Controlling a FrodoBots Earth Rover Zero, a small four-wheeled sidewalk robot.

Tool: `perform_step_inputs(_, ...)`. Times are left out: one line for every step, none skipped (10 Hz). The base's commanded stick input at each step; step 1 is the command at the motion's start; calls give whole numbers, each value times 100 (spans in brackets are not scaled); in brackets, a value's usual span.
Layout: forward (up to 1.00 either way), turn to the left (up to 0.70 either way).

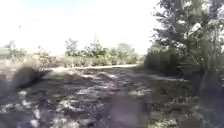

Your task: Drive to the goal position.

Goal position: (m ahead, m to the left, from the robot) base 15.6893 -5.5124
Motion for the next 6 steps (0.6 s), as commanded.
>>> perform_step_inputs(85, 0)
perform_step_inputs(85, 0)
perform_step_inputs(85, 0)
perform_step_inputs(85, 0)
perform_step_inputs(85, 0)
perform_step_inputs(85, 0)
